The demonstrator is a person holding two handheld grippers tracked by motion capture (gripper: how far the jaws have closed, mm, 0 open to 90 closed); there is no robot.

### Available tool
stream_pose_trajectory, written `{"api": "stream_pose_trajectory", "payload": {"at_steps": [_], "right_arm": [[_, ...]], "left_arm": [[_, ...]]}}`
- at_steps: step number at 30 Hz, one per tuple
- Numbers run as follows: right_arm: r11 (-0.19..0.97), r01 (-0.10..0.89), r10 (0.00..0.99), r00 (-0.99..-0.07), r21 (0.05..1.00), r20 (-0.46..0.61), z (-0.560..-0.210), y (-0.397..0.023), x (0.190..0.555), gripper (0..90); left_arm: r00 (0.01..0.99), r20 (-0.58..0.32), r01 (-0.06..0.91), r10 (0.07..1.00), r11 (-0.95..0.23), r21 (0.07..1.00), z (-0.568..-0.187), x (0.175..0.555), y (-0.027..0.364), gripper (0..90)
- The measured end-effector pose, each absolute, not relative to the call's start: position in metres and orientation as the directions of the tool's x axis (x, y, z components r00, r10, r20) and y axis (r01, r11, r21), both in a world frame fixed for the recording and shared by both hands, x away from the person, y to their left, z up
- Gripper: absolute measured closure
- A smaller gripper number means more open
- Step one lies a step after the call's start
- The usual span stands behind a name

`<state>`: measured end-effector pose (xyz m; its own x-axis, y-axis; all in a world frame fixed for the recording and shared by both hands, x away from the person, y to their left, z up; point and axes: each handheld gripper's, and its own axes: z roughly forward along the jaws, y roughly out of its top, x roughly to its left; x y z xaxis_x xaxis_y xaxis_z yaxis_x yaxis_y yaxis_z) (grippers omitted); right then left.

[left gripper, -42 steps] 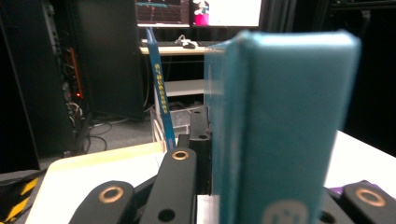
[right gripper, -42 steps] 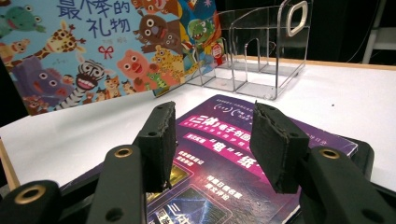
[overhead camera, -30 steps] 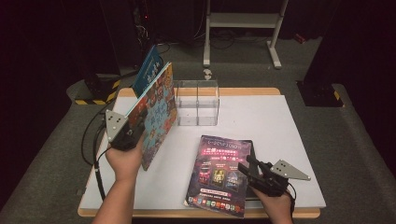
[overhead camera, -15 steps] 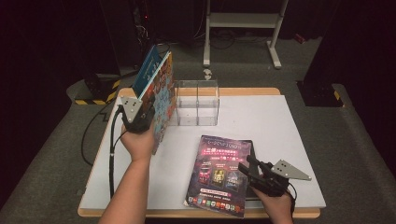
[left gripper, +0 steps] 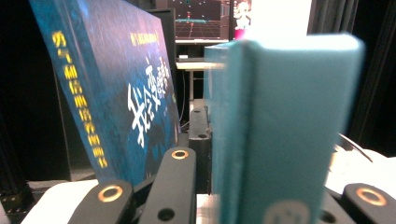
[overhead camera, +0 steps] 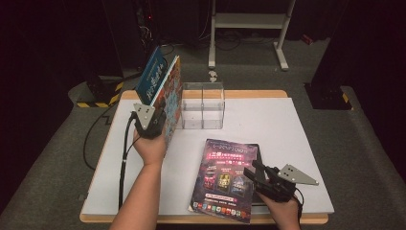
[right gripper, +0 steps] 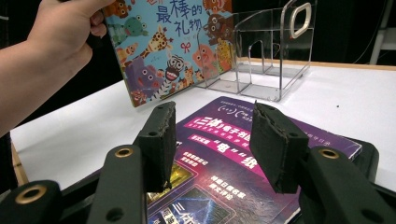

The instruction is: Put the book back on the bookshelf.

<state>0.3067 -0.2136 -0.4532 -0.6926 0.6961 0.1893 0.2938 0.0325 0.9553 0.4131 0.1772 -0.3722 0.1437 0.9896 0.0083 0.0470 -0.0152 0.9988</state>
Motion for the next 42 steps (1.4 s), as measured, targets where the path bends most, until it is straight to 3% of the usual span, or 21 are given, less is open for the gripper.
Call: {"api": "stream_pose_trajectory", "payload": {"at_steps": [14,22,42], "right_arm": [[0.054,0.303,0.688,-0.702,0.951,0.185,-0.456,-0.207,0.306,50.5],[0.062,0.306,0.688,-0.703,0.950,0.181,-0.458,-0.205,0.305,50.4],[0.063,0.303,0.680,-0.711,0.951,0.181,-0.458,-0.204,0.304,50.5]], "left_arm": [[0.221,-0.054,0.101,0.974,0.032,0.994,-0.380,0.399,0.196,77.1],[0.238,-0.013,0.122,0.971,-0.016,0.992,-0.392,0.384,0.202,75.5],[0.090,-0.004,0.112,0.996,-0.006,0.994,-0.401,0.382,0.199,78.8]]}}
